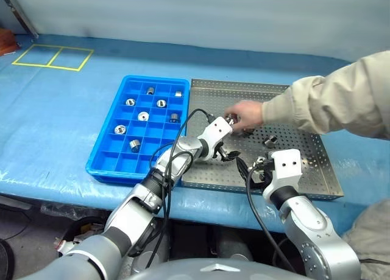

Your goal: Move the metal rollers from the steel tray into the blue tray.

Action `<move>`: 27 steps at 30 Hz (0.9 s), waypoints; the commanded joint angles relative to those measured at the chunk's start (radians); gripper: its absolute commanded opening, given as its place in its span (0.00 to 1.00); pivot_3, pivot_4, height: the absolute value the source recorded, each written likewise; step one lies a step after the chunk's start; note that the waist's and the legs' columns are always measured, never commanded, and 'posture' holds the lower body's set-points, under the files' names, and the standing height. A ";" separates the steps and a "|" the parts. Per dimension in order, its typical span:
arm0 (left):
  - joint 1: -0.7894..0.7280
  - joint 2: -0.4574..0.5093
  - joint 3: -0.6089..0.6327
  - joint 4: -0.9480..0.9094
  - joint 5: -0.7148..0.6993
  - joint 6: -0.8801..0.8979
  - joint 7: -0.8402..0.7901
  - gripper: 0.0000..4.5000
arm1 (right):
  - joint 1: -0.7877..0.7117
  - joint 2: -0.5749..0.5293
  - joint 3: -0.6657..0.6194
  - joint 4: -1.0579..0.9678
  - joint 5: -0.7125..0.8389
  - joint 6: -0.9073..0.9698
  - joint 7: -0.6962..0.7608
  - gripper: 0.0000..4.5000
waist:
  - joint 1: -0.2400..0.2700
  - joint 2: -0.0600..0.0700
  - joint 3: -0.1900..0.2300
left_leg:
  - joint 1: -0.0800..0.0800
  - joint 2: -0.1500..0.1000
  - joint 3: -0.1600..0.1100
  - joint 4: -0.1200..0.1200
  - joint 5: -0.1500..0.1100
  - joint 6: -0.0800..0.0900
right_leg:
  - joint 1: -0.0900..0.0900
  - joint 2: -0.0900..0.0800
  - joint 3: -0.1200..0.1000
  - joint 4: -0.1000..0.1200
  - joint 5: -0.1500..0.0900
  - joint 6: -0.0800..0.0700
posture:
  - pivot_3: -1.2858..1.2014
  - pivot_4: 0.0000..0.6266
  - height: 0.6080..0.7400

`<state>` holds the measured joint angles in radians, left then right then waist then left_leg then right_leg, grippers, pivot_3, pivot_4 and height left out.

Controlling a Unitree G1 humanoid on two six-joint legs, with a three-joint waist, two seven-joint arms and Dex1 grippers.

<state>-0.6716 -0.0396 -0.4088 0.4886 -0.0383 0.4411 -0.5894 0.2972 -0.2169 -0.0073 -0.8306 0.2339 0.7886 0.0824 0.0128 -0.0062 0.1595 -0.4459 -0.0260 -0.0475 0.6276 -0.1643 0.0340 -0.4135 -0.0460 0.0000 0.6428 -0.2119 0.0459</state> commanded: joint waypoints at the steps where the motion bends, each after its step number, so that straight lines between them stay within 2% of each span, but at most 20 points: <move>1: -0.019 -0.015 0.010 -0.012 0.013 -0.022 -0.001 0.98 | -0.012 0.002 0.002 -0.039 -0.005 -0.018 -0.002 1.00 | 0.000 0.000 0.000 | 0.000 0.000 0.000 0.000 0.000 0.000 | 0.000 0.000 0.000 0.000 0.000 0.000 | 0.52 0.24 1.00; 8: -0.003 -0.003 0.014 -0.067 0.018 -0.008 -0.019 0.98 | -0.026 -0.003 0.014 -0.031 -0.004 -0.015 0.006 1.00 | 0.001 0.000 0.000 | 0.000 0.000 0.000 0.000 0.000 0.000 | 0.000 0.000 0.000 0.000 0.000 0.000 | 0.53 0.24 1.00; 12: -0.017 0.023 0.028 -0.149 -0.018 0.038 -0.093 0.98 | -0.034 -0.005 0.017 -0.030 -0.002 -0.011 0.008 1.00 | 0.001 0.000 0.000 | 0.000 0.000 0.000 0.000 0.000 0.000 | 0.000 0.000 0.000 0.000 0.000 0.000 | 0.53 0.24 1.00; 17: -0.114 0.017 0.112 -0.191 -0.049 0.135 -0.045 0.98 | -0.040 -0.003 0.018 -0.022 0.000 -0.012 0.008 1.00 | 0.004 0.000 0.000 | 0.000 0.000 0.000 0.001 0.000 0.000 | 0.000 0.000 0.000 0.000 0.000 0.000 | 0.53 0.24 1.00; 22: -0.224 -0.038 0.155 -0.021 -0.013 0.082 0.062 0.98 | -0.050 0.002 0.026 -0.011 -0.001 -0.018 0.008 1.00 | 0.010 0.000 0.000 | 0.000 -0.001 -0.001 0.001 0.000 0.001 | 0.001 0.001 -0.001 0.000 0.001 0.001 | 0.53 0.24 1.00; 27: -0.315 -0.107 0.164 0.239 0.023 -0.029 0.124 0.98 | -0.050 0.010 0.033 -0.013 -0.005 -0.024 0.000 1.00 | 0.005 0.000 0.000 | 0.000 -0.002 0.000 0.001 0.000 0.002 | 0.001 0.002 -0.001 0.000 0.001 0.002 | 0.52 0.24 1.00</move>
<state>-0.9409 -0.1207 -0.2553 0.6890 -0.0278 0.4599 -0.4845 0.2490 -0.2120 0.0293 -0.8238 0.2335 0.7869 0.0866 0.0177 -0.0066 0.1598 -0.4461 -0.0272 -0.0470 0.6287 -0.1645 0.0361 -0.4127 -0.0435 -0.0006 0.6427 -0.2110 0.0483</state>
